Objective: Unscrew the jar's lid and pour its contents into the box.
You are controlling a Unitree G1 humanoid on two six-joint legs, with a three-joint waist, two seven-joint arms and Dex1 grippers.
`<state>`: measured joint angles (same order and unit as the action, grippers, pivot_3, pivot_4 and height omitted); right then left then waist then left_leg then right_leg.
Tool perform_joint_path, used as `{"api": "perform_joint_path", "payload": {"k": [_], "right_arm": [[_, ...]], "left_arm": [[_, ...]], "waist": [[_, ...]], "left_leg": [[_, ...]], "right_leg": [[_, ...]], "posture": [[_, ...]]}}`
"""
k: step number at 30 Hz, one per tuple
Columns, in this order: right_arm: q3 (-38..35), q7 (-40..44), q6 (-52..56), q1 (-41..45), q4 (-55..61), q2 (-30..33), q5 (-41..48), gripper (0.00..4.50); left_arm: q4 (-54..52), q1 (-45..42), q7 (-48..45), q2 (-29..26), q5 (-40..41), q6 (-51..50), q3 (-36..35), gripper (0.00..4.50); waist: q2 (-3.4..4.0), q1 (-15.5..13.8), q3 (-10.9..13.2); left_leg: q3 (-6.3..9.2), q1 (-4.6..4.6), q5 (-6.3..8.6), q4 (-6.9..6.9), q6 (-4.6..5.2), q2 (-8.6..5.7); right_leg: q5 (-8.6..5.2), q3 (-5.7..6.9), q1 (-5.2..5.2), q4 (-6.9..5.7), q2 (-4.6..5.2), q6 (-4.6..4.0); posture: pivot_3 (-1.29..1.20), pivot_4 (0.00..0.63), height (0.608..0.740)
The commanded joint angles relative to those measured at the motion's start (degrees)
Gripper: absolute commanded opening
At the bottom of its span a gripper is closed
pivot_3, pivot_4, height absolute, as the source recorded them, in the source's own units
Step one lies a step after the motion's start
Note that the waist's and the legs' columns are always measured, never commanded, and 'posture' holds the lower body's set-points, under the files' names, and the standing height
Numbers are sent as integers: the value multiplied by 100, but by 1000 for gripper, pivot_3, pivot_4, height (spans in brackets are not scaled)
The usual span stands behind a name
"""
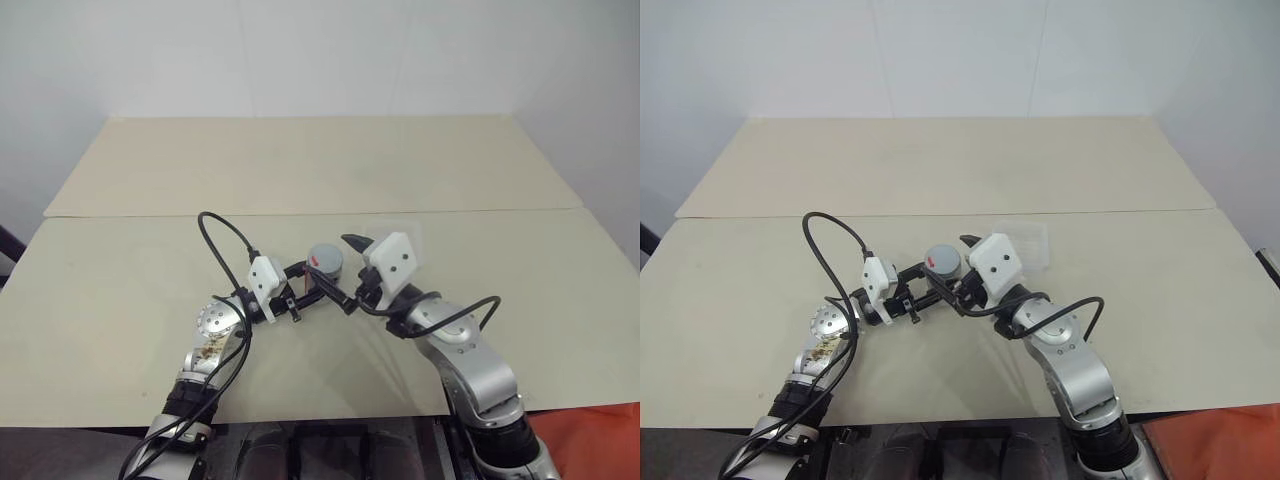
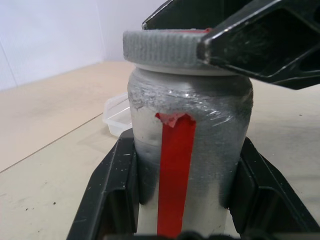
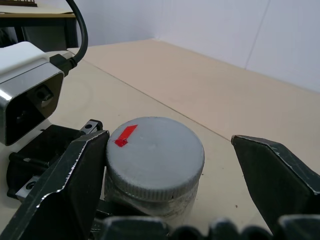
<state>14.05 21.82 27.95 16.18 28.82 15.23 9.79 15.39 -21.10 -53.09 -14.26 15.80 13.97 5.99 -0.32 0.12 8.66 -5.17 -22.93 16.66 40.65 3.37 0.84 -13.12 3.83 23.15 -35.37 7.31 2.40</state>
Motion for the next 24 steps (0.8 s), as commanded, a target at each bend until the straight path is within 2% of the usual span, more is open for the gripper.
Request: {"api": "perform_joint_path", "payload": {"k": [1,7,12,13,24], "right_arm": [[-172,-17,-45,-13,245,12,24,4472],[-176,48,2,7,251,27,102,4472],[-164,93,16,-12,256,32,107,2921],[-156,95,16,-16,256,34,100,2778],[-226,115,-19,26,361,13,178,2778]], "left_arm": [[-149,-23,-44,-13,29,132,-26,1903],[-171,-15,-46,-7,29,117,-27,1903],[-189,14,-37,-20,28,117,-32,1903],[-196,20,-38,-23,28,113,-30,1903],[-212,45,-52,-46,18,104,-20,1903]], "waist": [[0,0,0],[0,1,0],[0,2,0],[0,1,0],[0,3,0]], "left_leg": [[0,0,0,0,0,0],[0,0,0,0,0,0],[0,0,0,0,0,0],[0,0,0,0,0,0],[0,0,0,0,0,1]], "right_leg": [[0,0,0,0,0,0],[0,0,0,0,0,0],[0,0,0,0,0,0],[0,0,0,0,0,0],[0,0,0,0,0,0]], "posture": [[0,150,740],[0,150,740],[0,150,740],[0,150,740],[0,150,740]]}}
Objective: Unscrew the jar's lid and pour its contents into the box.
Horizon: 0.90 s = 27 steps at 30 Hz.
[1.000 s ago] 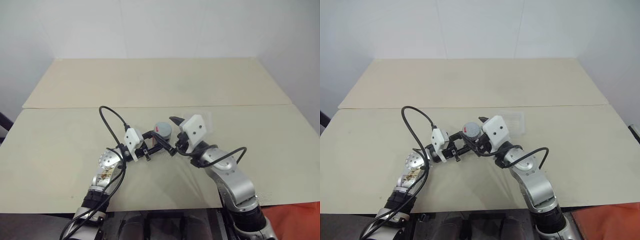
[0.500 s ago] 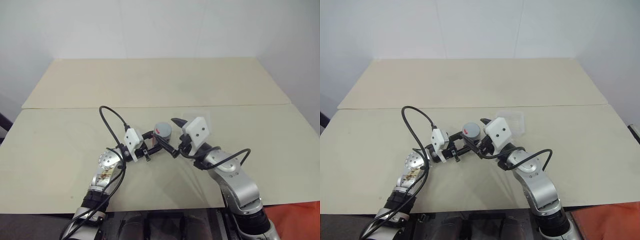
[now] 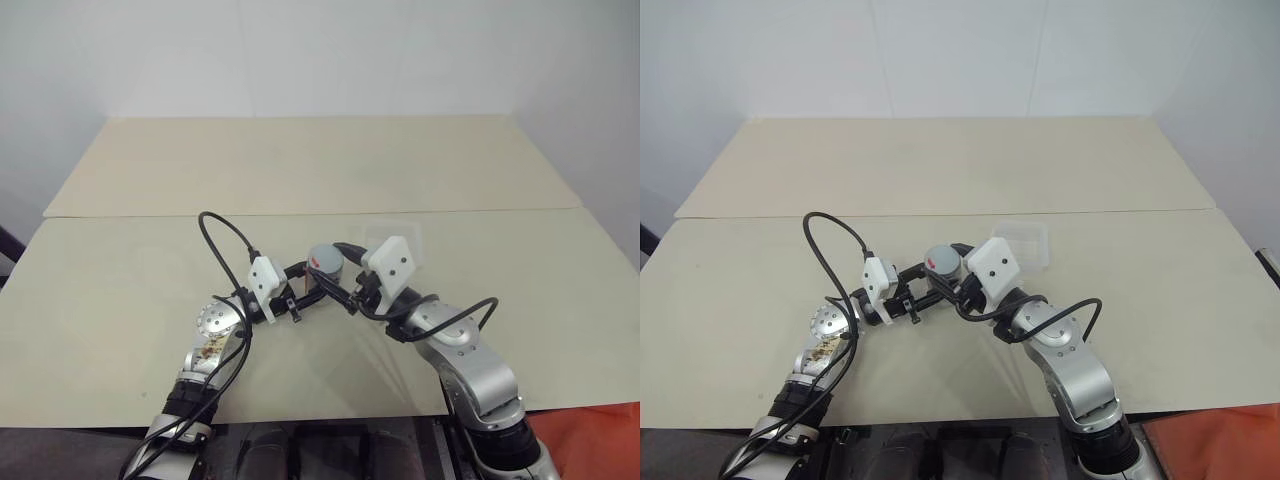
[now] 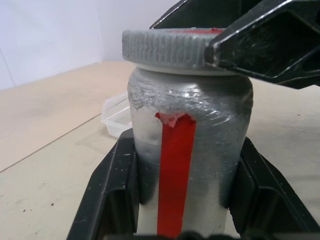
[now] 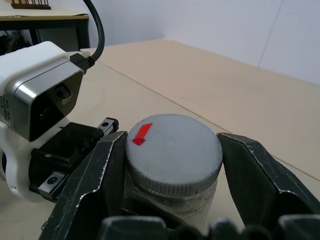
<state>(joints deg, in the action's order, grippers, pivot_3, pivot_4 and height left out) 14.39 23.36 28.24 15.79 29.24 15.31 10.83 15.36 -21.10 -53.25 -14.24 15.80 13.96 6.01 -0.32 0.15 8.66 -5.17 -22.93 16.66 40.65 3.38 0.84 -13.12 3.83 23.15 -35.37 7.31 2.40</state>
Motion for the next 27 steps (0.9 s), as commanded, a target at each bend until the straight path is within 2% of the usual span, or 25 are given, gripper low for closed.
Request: {"api": "perform_joint_path", "payload": {"k": [1,6,13,18,21,24,27], "right_arm": [[-328,5,-30,80,401,-34,228,2778],[-831,262,118,73,707,-346,1479,2778],[-1314,-19,249,101,731,-422,1976,2778],[-1868,-243,561,-152,960,406,1698,2778],[-2116,-408,1193,-575,1117,1231,1390,2778],[-2364,-448,1539,-1004,1244,1579,1468,2778],[-2268,-624,2427,-1420,1250,1997,1328,2778]], "left_arm": [[-198,48,-44,-60,-11,129,-9,1903],[-256,38,-38,-38,7,90,2,1903],[-332,85,-6,-32,16,99,0,1903],[-469,143,38,-58,35,52,-17,1903],[-522,125,60,-60,41,17,-18,1903],[-552,100,87,-47,35,-2,-3,1903],[-501,45,102,-35,7,-6,13,1903]], "waist": [[0,0,0],[0,-6,0],[0,-1,0],[0,-38,0],[0,-73,0],[0,-84,0],[0,-70,0]], "left_leg": [[0,0,0,0,0,0],[1,0,0,0,0,2],[1,1,0,0,1,2],[1,-2,2,0,3,1],[0,-3,2,-1,4,1],[0,-4,3,-1,5,1],[-3,0,4,0,7,2]], "right_leg": [[0,0,0,0,0,0],[0,0,-2,1,0,0],[0,-1,0,0,-1,0],[1,0,-1,1,2,1],[1,0,0,5,2,1],[1,0,0,13,2,1],[1,-6,0,23,2,1]], "posture": [[0,150,740],[0,150,740],[0,150,740],[0,150,740],[0,150,740],[0,150,740],[0,150,740]]}}
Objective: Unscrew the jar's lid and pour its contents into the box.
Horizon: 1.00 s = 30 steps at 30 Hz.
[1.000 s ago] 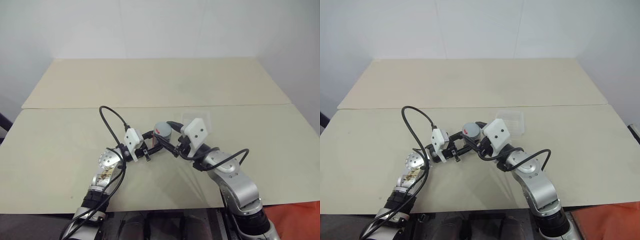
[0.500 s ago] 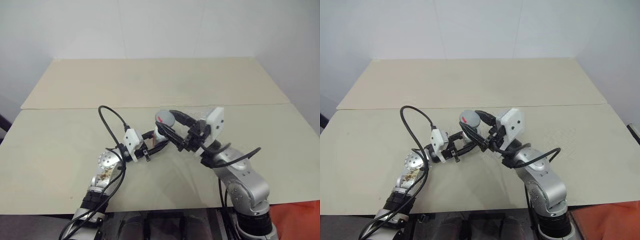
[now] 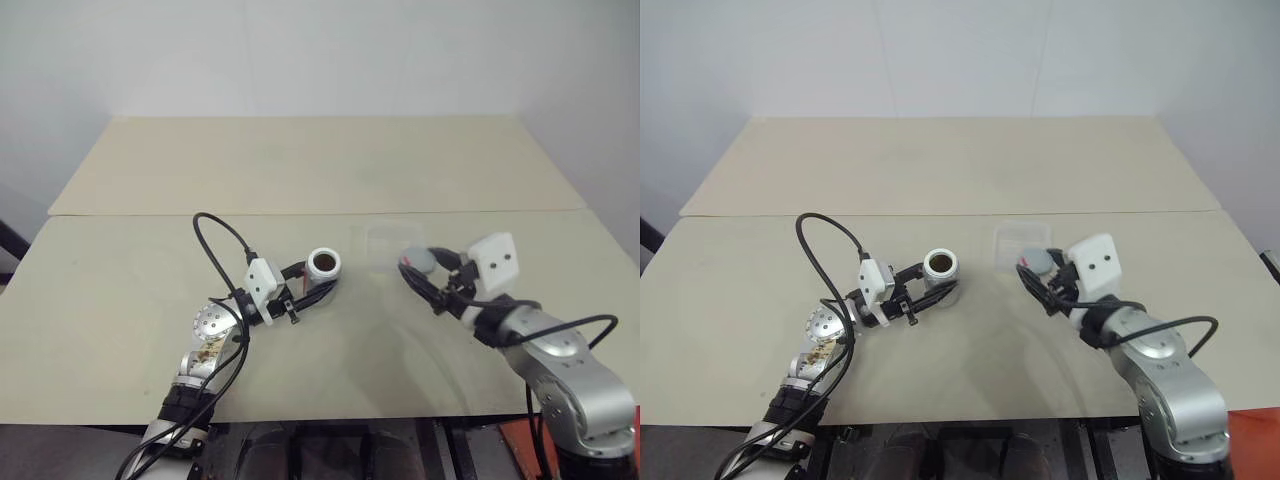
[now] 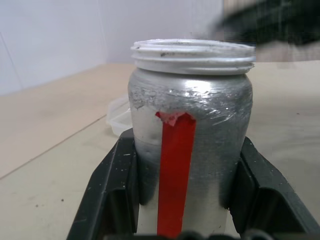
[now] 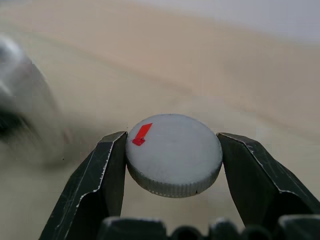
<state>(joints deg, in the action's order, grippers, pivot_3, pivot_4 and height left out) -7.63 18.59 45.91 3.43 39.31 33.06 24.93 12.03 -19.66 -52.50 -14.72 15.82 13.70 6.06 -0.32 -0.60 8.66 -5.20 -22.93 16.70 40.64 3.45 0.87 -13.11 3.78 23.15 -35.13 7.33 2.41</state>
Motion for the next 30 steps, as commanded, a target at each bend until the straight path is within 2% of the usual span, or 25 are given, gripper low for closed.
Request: {"api": "perform_joint_path", "payload": {"k": [1,9,11,15,21,25,28,30], "right_arm": [[6,-200,922,-240,167,273,-88,2778],[41,-422,2162,-230,3,14,35,2778],[-63,-411,2320,-217,-56,-70,71,3486],[-206,-311,2428,-142,22,12,115,4480],[-421,-26,2166,-159,394,288,161,4480],[-852,161,1447,-120,752,344,117,4480],[-1255,348,1002,-97,900,161,350,4480],[-1244,439,850,-138,968,233,330,4480]], "left_arm": [[-130,-127,20,12,2,26,6,1903],[-66,-199,84,22,-61,34,11,1903],[-66,-208,133,15,-136,27,37,1903],[-12,-234,251,-33,-330,43,56,1903],[-25,-378,567,-75,-539,-191,8,1903],[370,-941,1197,101,-1053,-550,147,1903],[733,-1397,1450,274,-1254,-805,236,1903],[1103,-1748,1561,372,-1417,-772,308,1903]], "waist": [[0,4,0],[-1,1,-1],[-1,-5,-1],[-1,-16,-1],[-1,-16,-1],[-2,-29,0],[-3,-33,0],[-3,-29,0]], "left_leg": [[0,1,1,0,1,1],[1,3,9,2,15,1],[2,3,9,3,15,2],[5,2,10,4,16,0],[5,-2,10,5,17,-1],[6,-2,10,5,17,-5],[6,-2,10,6,18,-9],[6,-4,10,6,17,-10]], "right_leg": [[0,-1,0,0,0,0],[0,-5,-2,0,5,0],[0,-5,-3,0,5,0],[0,-2,-6,2,5,0],[1,-2,-1,0,6,2],[1,-2,-2,1,6,4],[3,-1,-6,3,6,8],[4,0,-6,2,6,10]], "posture": [[0,150,740],[0,150,740],[0,150,740],[0,150,740],[0,150,740],[0,150,740],[0,150,740],[0,150,740]]}}
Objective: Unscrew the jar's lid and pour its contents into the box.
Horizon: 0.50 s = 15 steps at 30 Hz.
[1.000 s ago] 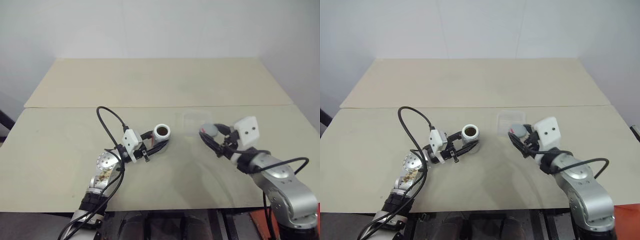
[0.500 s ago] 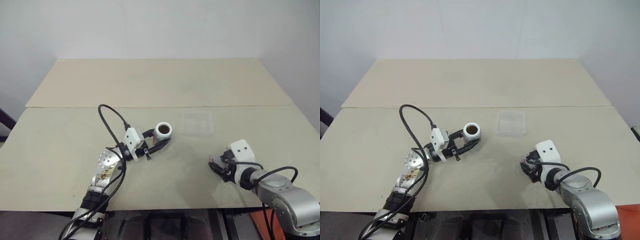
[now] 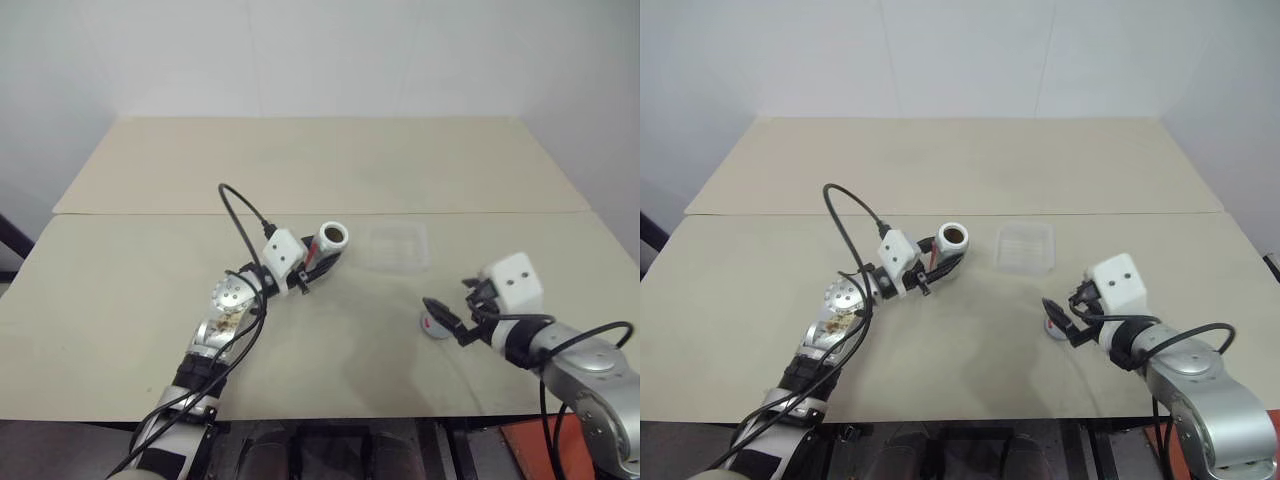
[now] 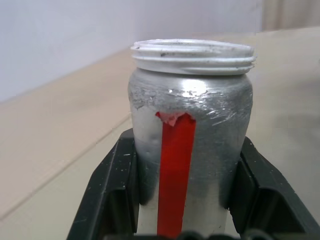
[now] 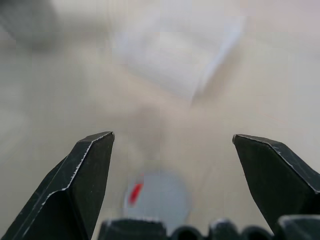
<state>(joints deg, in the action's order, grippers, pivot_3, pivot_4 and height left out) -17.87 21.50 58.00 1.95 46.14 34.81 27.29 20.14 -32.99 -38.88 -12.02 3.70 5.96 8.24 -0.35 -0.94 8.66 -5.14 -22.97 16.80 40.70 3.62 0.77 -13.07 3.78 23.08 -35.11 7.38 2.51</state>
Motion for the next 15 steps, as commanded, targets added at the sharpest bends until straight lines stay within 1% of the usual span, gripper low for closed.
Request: {"api": "perform_joint_path", "payload": {"k": [1,4,6,8,10,12,13,15], "right_arm": [[-175,152,-385,-6,299,95,66,4480],[-128,67,-383,-36,406,53,89,4480],[-81,-78,-379,-75,500,-26,38,4480],[-56,-223,-340,-119,576,-128,5,4480],[-10,-383,-264,-240,660,-220,-48,4480],[48,-496,-256,-375,728,-265,-113,4480],[67,-544,-250,-410,760,-284,-126,4480],[53,-662,-196,-443,853,-367,-102,4480]], "left_arm": [[444,-554,214,141,-233,17,103,1903],[1154,-1188,470,329,-512,184,206,1903],[1933,-1763,1096,372,-1237,730,548,1903],[2781,-2355,2024,391,-2086,1288,999,1903],[3671,-3002,3246,478,-2879,1717,1469,1903],[4334,-3531,4421,514,-3793,1943,2151,1903],[4592,-3714,4802,569,-4075,2006,2381,1903],[5043,-4106,5884,653,-5055,1853,3232,1903]], "waist": [[0,10,0],[-2,7,1],[-4,-8,2],[-7,-33,4],[-8,-47,5],[-10,-76,6],[-11,-84,6],[-13,-106,7]], "left_leg": [[0,-3,0,0,0,-2],[-1,-7,0,0,0,-5],[3,-15,-1,3,0,-9],[5,-17,0,2,0,-12],[6,-22,0,1,2,-17],[8,-30,2,1,6,-19],[7,-33,4,1,8,-22],[5,-38,7,0,13,-26]], "right_leg": [[1,2,1,0,0,1],[1,2,3,-2,-1,2],[2,8,6,-1,-1,4],[3,10,5,1,-1,5],[6,10,5,2,-1,11],[8,10,6,9,-1,14],[9,10,8,13,0,17],[8,9,11,16,4,22]], "posture": [[0,150,740],[0,150,740],[0,150,740],[0,150,740],[0,150,740],[0,150,740],[0,150,740],[0,150,740]]}}
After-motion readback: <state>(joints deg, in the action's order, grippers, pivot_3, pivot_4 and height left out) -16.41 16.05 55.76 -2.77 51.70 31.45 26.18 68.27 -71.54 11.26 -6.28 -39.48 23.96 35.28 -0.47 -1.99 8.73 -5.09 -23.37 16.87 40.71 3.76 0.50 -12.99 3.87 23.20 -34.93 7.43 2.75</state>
